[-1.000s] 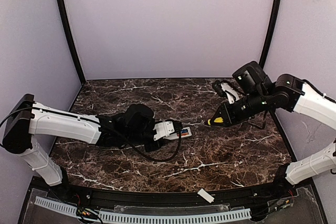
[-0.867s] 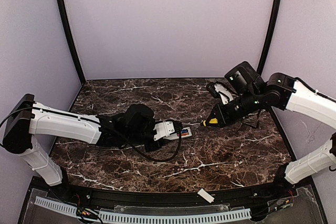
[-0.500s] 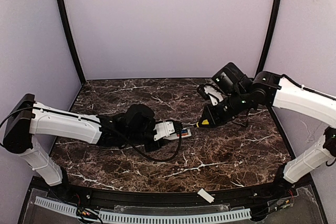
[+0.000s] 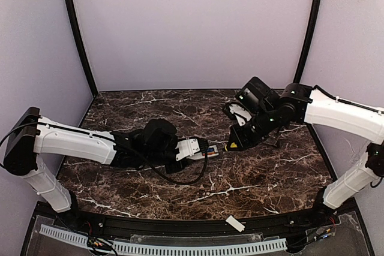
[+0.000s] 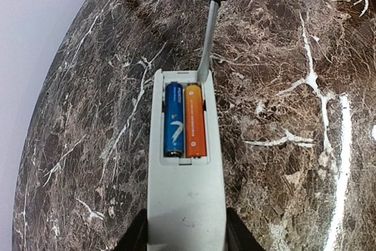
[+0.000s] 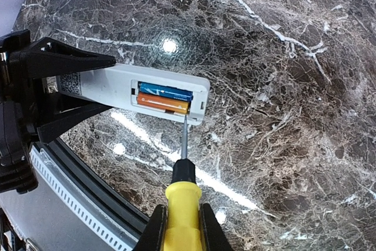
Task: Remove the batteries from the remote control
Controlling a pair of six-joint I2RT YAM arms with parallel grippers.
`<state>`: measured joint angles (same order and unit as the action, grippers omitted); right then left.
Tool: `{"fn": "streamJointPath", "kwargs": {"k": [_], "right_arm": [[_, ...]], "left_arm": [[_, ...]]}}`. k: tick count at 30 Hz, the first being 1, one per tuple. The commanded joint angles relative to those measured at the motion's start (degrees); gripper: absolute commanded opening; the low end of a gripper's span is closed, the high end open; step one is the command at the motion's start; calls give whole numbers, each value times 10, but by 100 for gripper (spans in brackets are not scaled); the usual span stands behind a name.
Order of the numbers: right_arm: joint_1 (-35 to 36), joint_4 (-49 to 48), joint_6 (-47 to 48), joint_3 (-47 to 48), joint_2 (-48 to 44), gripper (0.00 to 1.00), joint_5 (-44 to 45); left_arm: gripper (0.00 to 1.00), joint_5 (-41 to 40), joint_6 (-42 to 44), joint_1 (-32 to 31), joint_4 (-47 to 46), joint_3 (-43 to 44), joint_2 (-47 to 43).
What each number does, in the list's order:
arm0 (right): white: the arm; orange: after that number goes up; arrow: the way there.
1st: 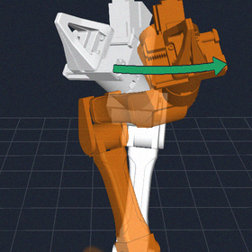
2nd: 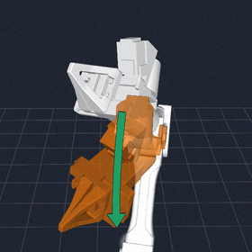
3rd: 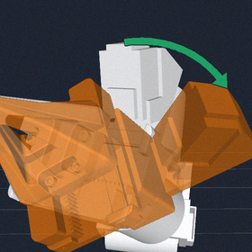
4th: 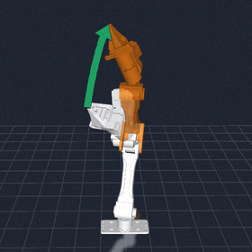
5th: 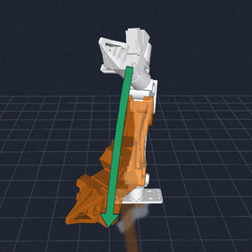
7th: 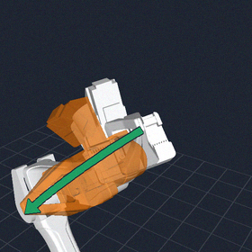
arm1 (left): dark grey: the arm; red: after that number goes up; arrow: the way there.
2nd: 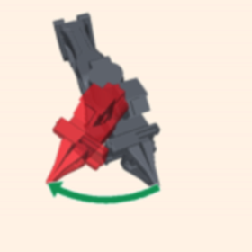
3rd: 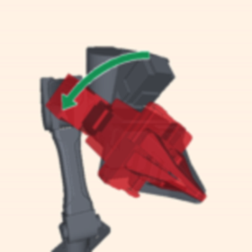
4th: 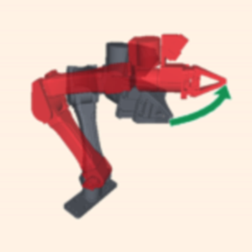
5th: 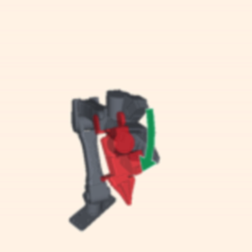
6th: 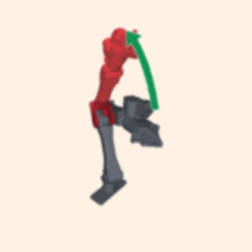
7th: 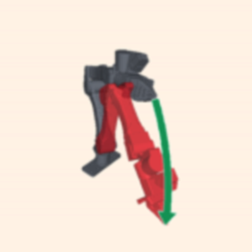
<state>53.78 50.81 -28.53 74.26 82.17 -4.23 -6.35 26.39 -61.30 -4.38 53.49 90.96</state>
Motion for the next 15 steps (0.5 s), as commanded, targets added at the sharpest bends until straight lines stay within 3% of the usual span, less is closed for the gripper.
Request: {"fn": "streamJointPath", "kwargs": {"k": [1,15], "right_arm": [[7,7,3,17,6,0,16],[11,1,8,26,24,0,20]], "left_arm": [[0,0,2,-2,2,13,-1],[0,1,3,-1,2,12,-2]]}}
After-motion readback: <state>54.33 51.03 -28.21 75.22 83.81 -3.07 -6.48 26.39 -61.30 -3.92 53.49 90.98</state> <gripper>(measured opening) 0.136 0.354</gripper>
